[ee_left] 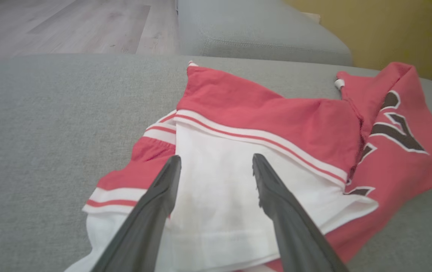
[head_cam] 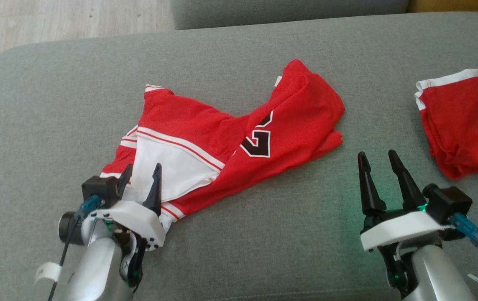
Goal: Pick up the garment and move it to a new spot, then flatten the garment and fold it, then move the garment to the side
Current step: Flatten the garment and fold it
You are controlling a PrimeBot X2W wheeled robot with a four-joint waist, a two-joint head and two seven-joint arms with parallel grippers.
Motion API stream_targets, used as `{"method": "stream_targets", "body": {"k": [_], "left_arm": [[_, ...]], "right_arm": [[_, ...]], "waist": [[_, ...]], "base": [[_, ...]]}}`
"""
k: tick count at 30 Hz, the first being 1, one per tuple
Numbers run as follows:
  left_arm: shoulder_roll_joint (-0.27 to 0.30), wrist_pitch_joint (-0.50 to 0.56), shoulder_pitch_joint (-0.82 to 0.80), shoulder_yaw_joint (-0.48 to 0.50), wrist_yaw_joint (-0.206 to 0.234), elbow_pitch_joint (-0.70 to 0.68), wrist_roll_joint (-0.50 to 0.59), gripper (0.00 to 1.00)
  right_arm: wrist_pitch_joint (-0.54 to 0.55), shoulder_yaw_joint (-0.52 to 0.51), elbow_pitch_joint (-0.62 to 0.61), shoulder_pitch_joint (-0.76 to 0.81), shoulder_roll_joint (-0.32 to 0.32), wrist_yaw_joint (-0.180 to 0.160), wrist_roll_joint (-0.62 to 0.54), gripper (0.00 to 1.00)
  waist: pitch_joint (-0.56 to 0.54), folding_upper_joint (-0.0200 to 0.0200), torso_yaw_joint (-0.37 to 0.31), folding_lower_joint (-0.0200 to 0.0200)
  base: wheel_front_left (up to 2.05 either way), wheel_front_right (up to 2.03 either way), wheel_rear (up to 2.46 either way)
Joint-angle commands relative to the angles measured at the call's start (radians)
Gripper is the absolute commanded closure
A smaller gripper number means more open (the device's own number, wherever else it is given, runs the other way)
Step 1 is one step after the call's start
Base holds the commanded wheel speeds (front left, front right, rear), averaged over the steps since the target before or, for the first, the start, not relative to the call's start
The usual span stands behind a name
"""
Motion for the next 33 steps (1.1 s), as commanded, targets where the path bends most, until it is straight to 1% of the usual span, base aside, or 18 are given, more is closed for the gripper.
{"method": "stream_targets", "body": {"k": [1, 6, 13, 14, 15, 16, 17, 22, 24, 25, 29, 33], "left_arm": [[0.013, -0.001, -0.042, 0.028, 0.008, -0.018, 0.009, 0.0], [0.014, 0.008, -0.052, 0.025, 0.027, 0.033, 0.01, 0.0], [0.013, 0.004, -0.067, 0.008, 0.016, 0.063, 0.0, 0.0], [0.013, 0.001, -0.069, 0.006, 0.014, 0.064, -0.003, 0.19], [0.013, -0.005, -0.071, 0.004, 0.012, 0.063, -0.005, 0.65], [0.013, -0.011, -0.072, 0.003, 0.011, 0.061, -0.006, 0.86], [0.013, -0.016, -0.073, 0.002, 0.011, 0.061, -0.008, 1.0], [0.013, -0.034, -0.073, -0.001, 0.008, 0.052, -0.011, 1.0], [0.012, -0.041, -0.073, -0.004, -0.008, 0.035, -0.029, 1.0], [0.012, -0.041, -0.073, -0.004, -0.008, 0.035, -0.029, 1.0], [0.01, -0.037, -0.088, -0.002, -0.045, -0.017, -0.105, 1.0], [0.009, -0.005, -0.135, -0.018, -0.07, -0.109, -0.19, 1.0]], "right_arm": [[-0.011, 0.024, -0.027, -0.043, -0.002, -0.001, 0.004, 0.0], [-0.016, 0.019, -0.016, -0.043, -0.002, -0.001, 0.006, 0.0], [-0.021, 0.022, -0.003, -0.05, -0.002, -0.001, 0.009, 0.0], [-0.021, 0.023, -0.002, -0.051, -0.002, -0.001, 0.009, 0.0], [-0.022, 0.023, -0.001, -0.052, -0.002, -0.001, 0.009, 0.0], [-0.022, 0.024, -0.001, -0.053, -0.002, -0.001, 0.008, 0.0], [-0.023, 0.024, 0.0, -0.053, -0.002, -0.001, 0.008, 0.0], [-0.024, 0.024, 0.006, -0.053, -0.002, -0.001, 0.009, 0.0], [-0.024, 0.024, 0.009, -0.053, -0.002, -0.001, 0.01, 0.0], [-0.024, 0.024, 0.009, -0.053, -0.002, -0.001, 0.01, 0.0], [-0.025, 0.031, 0.011, -0.06, -0.002, -0.001, 0.011, 0.0], [-0.027, 0.038, 0.006, -0.077, -0.002, -0.001, 0.016, 0.0]], "waist": [[0.002, 0.0, -0.001, -0.0001], [0.006, 0.0, -0.002, -0.0001], [0.005, 0.0, 0.003, -0.0001], [0.006, 0.0, 0.004, -0.0001], [0.006, 0.0, 0.004, -0.0001], [0.005, 0.0, 0.004, -0.0001], [0.005, 0.0, 0.004, -0.0001], [0.002, 0.0, 0.004, -0.0001], [-0.001, 0.0, 0.003, -0.0001], [-0.001, 0.0, 0.003, -0.0001], [-0.001, 0.0, -0.009, -0.0001], [0.01, 0.0, -0.039, -0.0001]], "base": [[0.0, 0.0, 0.0], [0.0, 0.0, 0.0], [0.0, 0.0, 0.0], [0.0, 0.0, 0.0], [0.0, 0.0, 0.0], [0.0, 0.0, 0.0], [0.0, 0.0, 0.0], [0.0, 0.0, 0.0], [0.0, 0.0, 0.0], [0.0, 0.0, 0.0], [0.0, 0.0, 0.0], [0.0, 0.0, 0.0]]}}
